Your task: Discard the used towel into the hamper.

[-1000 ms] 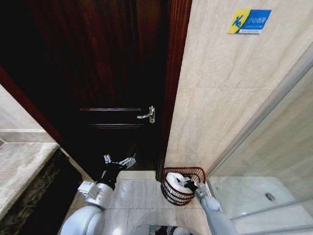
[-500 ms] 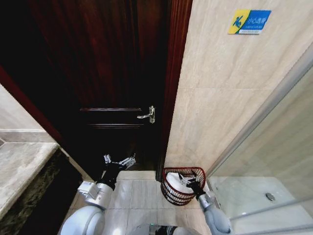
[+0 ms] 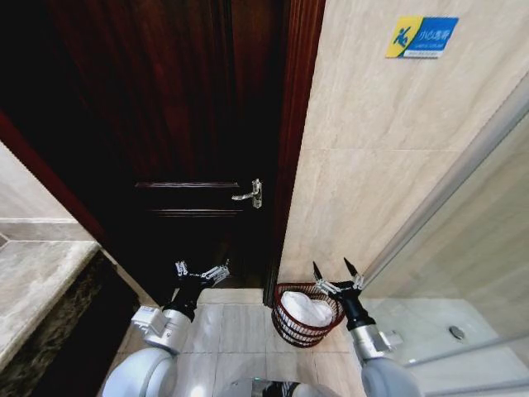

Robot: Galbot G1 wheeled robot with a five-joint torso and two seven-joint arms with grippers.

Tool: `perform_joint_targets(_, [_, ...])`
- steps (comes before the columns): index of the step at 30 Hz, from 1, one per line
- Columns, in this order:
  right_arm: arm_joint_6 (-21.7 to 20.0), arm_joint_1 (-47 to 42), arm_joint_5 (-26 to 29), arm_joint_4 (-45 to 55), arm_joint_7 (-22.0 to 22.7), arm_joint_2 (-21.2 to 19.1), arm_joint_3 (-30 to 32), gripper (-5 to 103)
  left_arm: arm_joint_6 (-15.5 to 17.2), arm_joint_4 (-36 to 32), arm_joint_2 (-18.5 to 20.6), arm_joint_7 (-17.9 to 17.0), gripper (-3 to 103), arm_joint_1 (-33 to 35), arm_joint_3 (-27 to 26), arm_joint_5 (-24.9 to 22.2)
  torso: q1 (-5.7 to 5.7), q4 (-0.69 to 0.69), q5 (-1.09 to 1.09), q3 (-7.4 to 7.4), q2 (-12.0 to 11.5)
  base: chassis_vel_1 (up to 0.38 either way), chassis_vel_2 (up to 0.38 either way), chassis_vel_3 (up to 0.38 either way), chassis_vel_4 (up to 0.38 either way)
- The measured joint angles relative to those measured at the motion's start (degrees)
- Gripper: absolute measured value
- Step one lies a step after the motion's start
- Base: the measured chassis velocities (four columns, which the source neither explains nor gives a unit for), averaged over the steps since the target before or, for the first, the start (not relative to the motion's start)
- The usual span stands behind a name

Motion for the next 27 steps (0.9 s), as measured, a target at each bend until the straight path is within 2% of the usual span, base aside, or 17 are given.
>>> perform_joint_targets(4, [0.7,-0.6,0.0,2.6,1.8,-1.1,0.9,100,0.0,0.0,0.0,0.0,100,0.0,0.0,0.0,0.00,0.01,-0.01,0.00,0.0,0.000,0.000,0.000,0.000])
perform_joint_targets(9, [1.5,-2.1,0.0,6.0,3.0,0.5,0.4,100,0.0,0.0,0.0,0.0,100,0.0,0.0,0.0,0.00,0.00,-0.01,0.00,0.0,0.000,0.000,0.000,0.000])
perform_joint_targets(27, [5.2,-3.8,0.4,3.9,2.3,1.3,0.2,100,0.0,0.0,0.0,0.0,100,0.0,0.0,0.0,0.00,0.00,-0.01,0.00,0.0,0.000,0.000,0.000,0.000])
